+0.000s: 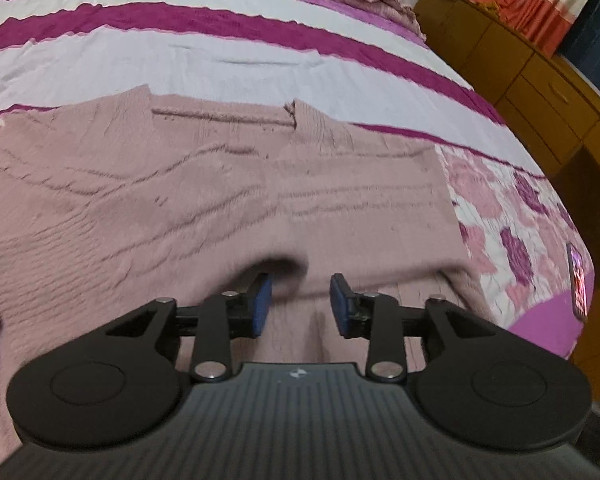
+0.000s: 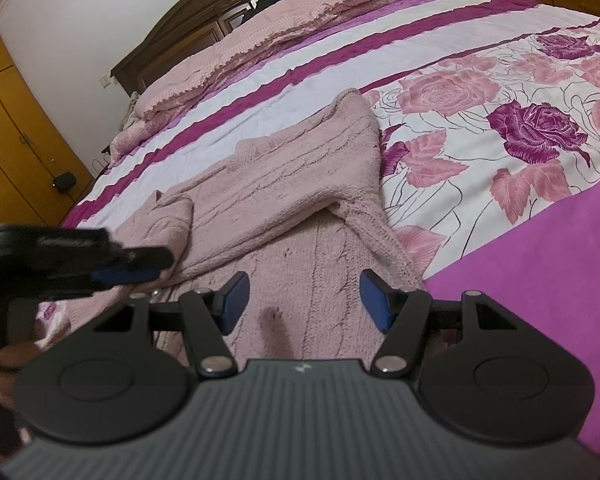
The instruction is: Fold small clothes
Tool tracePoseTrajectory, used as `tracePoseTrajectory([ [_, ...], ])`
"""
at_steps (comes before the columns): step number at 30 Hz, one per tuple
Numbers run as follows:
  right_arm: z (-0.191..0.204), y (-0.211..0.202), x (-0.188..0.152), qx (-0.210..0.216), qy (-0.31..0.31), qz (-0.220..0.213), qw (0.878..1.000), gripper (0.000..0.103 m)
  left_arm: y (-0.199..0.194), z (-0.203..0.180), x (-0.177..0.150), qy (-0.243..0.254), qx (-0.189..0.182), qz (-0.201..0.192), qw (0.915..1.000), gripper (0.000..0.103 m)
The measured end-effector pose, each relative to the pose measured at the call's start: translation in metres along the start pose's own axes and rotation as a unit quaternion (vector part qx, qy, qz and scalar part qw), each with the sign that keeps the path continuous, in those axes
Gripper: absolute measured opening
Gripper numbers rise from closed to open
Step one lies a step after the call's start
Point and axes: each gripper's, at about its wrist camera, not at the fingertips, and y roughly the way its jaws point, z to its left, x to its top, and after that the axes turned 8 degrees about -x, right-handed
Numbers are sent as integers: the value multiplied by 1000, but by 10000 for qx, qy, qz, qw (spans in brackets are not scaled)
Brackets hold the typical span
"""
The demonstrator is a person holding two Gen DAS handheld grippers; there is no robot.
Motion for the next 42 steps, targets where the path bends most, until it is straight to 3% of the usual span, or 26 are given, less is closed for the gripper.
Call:
tracePoseTrajectory([
  [8,1,1,-1,-55,-41,-18,10000,63,-33,11,-23,-43,-46,359,9993,51],
  [17,8,-2,-3,-255,-235,-59,9994,63,-57,28,-50,-44,115,536,9985,53],
  [25,22,-8,-1,-266,-356,-29,9990,64,-93,47,-55,-85,416,183,9989,53],
  [37,86,-15,0,259,-1105,48,9935,64,-145,93,-61,-470,957,-389,9935,54],
  [42,120,-12,0,541,-1433,123,9881,64,-162,112,-63,-496,1346,-616,9877,54],
])
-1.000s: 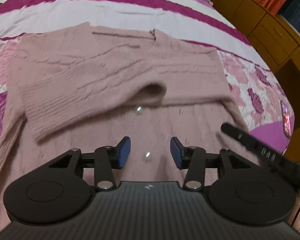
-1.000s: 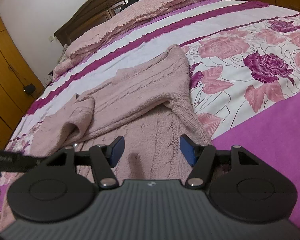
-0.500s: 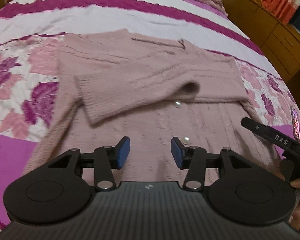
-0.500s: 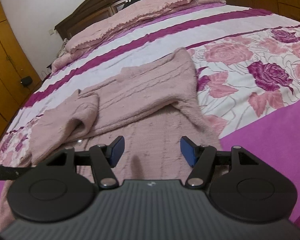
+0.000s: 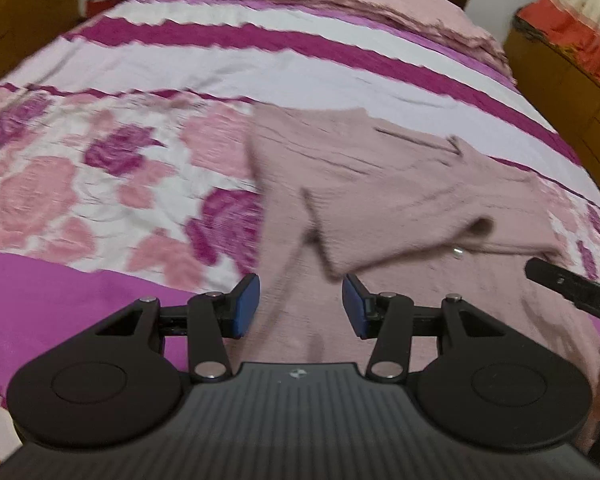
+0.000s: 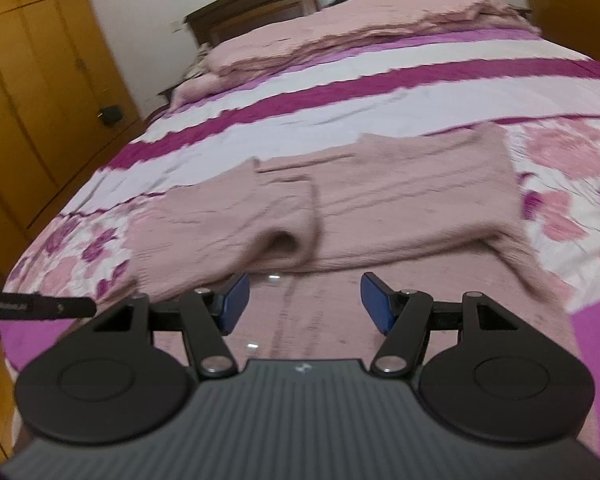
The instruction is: Fold small clothes
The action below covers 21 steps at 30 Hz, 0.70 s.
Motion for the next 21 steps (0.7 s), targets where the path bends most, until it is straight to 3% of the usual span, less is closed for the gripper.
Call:
tracePoseTrajectory([
  [10,74,17,8,568,-876,118,9945,64,-16,50,-8,-454,400,-173,9980,54],
  [17,128,43,7,974,-1745,268,9795,64,-21,72,-16,-660,420,-222,9967,54],
  [21,149,62,-2,844,-2247,414,9699,64,-20,77,-18,-723,375,-228,9964,54],
])
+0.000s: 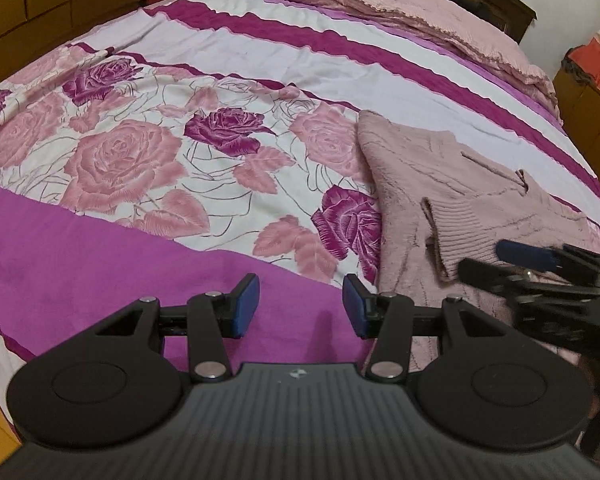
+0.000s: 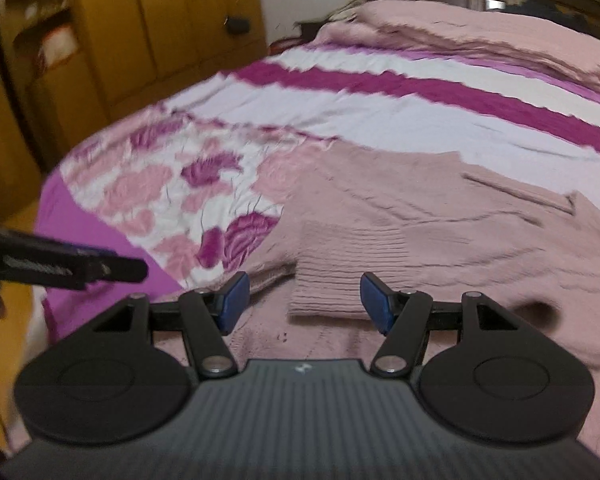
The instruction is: Fold small clothes
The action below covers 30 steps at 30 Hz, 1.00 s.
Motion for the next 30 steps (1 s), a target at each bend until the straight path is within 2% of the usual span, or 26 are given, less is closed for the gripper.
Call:
tracePoseTrajectory([
  [5,2,26,-6,-208,-230,201,9993,61,4,-2,-1,42,-83,23,10000,54],
  [7,-2,30,-9,-312,-237,207,9990,31,6,-4,1,83,-118,22,9999,54],
  [10,-12,24,-7,-178,10,150,9997,20,8,-11,4,168,-158,20,9997,54],
  [17,-41,-18,20,-255,305,-524,9978,18,16,-46,20,662,-348,-65,9972,54],
  [22,-79,-45,44,-314,800,-870,9925,18,42,-74,27,1055,-490,148,9931,55],
  [28,-116,-63,67,-553,1206,-1122,9848,17,85,-104,21,1733,-408,422,9831,55],
  [30,-127,-69,76,-635,1291,-1213,9821,17,97,-108,18,1879,-243,307,9814,55],
])
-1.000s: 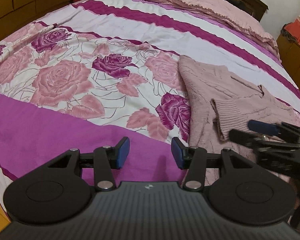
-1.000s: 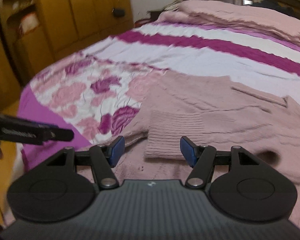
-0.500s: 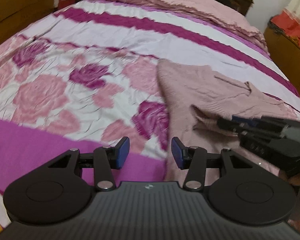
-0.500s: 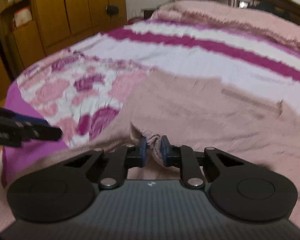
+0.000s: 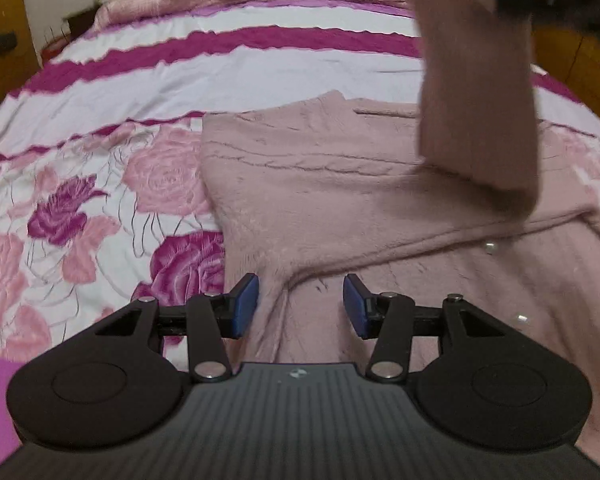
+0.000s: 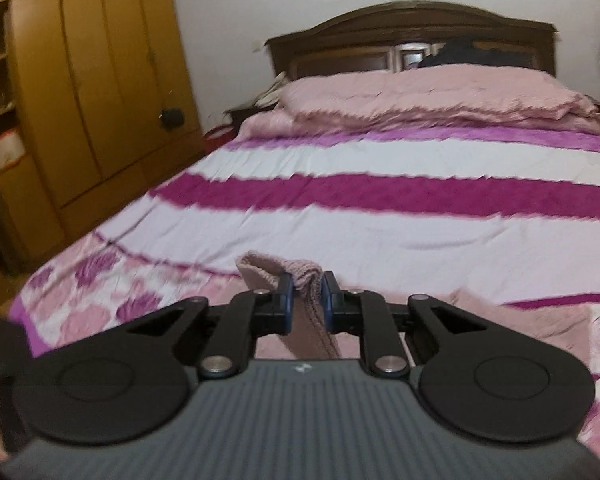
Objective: Fold small clothes
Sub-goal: 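Close the right gripper on the sleeve and lift it, then lay the held sleeve across the cardigan body and open the right gripper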
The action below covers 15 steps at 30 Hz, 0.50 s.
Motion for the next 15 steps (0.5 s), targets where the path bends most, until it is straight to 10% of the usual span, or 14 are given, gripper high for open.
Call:
tracePoseTrajectory([
  [9,-60,-31,24,-479,788,-760,9928,17,-1,39,-13,-631,1039,-568,9910,55],
  [15,-118,-15,-44,-918,1348,-112,9866,17,-4,65,-21,-1074,1007,-511,9878,55],
])
